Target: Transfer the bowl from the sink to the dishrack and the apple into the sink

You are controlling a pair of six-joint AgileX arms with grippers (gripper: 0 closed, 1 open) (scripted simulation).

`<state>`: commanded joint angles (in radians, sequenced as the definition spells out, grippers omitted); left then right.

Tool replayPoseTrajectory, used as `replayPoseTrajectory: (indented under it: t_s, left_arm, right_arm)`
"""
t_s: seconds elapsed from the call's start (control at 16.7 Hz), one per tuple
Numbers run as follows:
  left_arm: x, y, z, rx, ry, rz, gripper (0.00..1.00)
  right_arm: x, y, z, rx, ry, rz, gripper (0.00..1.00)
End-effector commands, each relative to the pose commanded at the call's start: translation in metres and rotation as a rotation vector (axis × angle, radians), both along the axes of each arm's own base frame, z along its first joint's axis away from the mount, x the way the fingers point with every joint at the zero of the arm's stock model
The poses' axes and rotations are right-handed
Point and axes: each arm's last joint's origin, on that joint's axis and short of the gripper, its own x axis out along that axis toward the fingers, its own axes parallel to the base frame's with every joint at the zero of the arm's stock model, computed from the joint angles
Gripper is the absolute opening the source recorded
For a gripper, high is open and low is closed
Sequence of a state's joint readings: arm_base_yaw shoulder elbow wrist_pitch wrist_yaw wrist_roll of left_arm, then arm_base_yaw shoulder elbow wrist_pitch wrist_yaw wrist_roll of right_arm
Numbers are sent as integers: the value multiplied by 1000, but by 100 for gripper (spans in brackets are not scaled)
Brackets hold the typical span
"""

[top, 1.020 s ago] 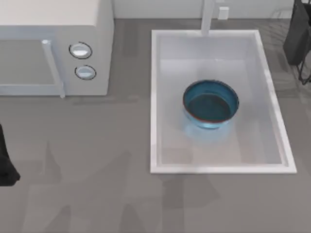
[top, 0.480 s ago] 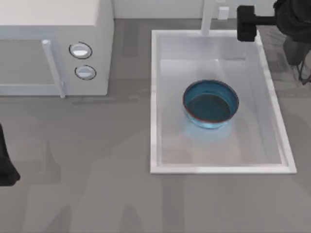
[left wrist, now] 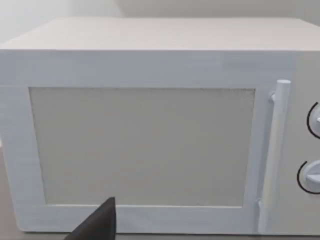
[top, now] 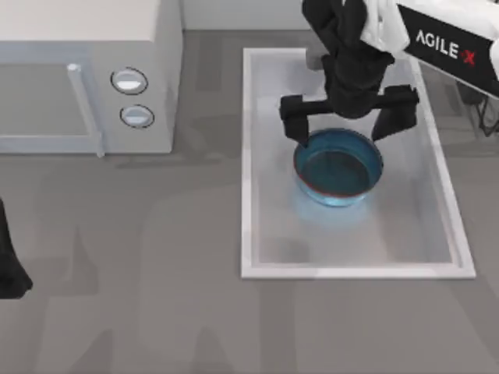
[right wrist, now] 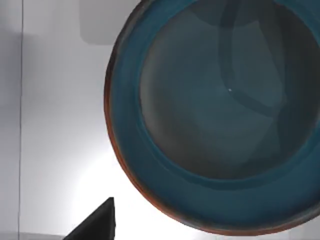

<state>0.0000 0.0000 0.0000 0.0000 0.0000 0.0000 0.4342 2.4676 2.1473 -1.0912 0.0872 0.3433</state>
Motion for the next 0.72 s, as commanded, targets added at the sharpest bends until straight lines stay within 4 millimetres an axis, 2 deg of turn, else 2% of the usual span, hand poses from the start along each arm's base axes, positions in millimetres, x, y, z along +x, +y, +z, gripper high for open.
replayPoseTrajectory:
  t_s: [0.12, 0.3, 0.54, 0.72]
  left_arm:
    - [0, 0, 0, 0, 0, 0, 100]
    - [0, 0, 0, 0, 0, 0, 100]
    - [0, 0, 0, 0, 0, 0, 100]
    - [0, 0, 0, 0, 0, 0, 100]
  right_arm:
    - [0, 25, -11, -17, 31, 5, 100]
    - [2, 48, -13, -8, 20, -38, 100]
    - [6, 54, -2, 23, -22, -106, 100]
    - [6, 54, -2, 23, -22, -106, 100]
